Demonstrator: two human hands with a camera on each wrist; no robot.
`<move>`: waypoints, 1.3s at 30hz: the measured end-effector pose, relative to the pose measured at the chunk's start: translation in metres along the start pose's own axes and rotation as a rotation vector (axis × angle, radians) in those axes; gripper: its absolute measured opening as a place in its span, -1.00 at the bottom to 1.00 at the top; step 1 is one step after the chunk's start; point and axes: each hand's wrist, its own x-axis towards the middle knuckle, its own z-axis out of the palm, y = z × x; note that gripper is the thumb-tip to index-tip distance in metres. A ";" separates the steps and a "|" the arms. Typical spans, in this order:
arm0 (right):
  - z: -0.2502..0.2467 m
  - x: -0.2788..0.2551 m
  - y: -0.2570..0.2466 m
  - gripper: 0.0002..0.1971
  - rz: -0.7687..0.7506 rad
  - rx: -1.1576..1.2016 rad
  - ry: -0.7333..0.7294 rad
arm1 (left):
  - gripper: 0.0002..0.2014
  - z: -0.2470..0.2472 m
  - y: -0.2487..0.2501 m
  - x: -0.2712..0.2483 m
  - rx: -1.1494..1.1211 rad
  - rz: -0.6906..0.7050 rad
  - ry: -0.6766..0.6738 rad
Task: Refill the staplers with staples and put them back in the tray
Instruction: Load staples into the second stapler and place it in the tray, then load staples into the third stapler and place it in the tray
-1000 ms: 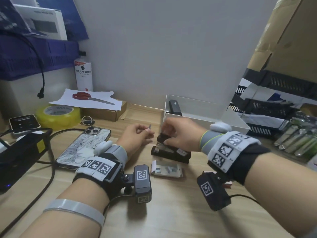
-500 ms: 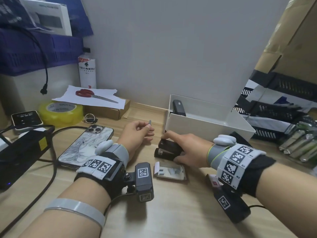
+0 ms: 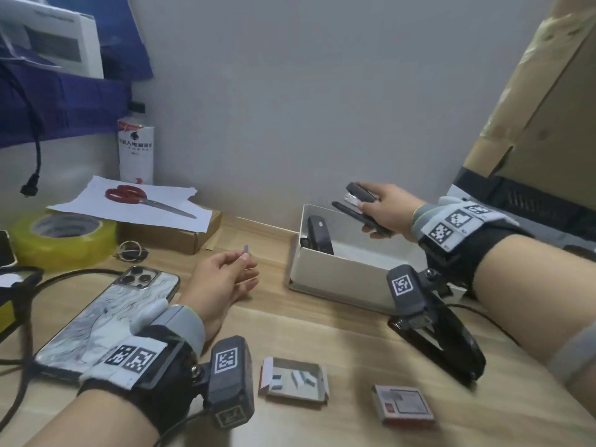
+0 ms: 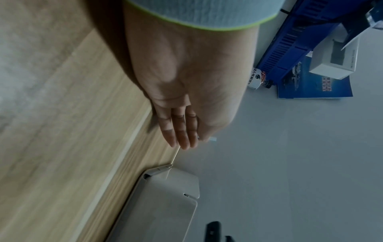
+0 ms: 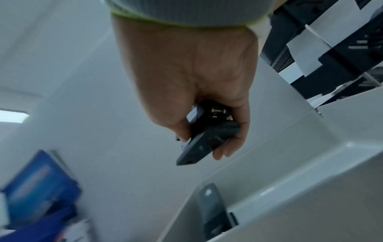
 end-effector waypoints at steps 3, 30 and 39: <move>0.015 0.030 0.012 -0.71 0.187 -0.173 -0.060 | -0.78 0.000 0.000 0.008 -0.022 -0.002 -0.001; -0.044 -0.065 0.058 -0.70 0.099 -0.660 -0.017 | -0.83 0.017 -0.001 -0.017 0.230 0.009 -0.313; -0.021 -0.116 0.110 -0.58 0.114 -0.675 -0.058 | -0.72 0.018 -0.004 -0.033 0.261 -0.009 -0.404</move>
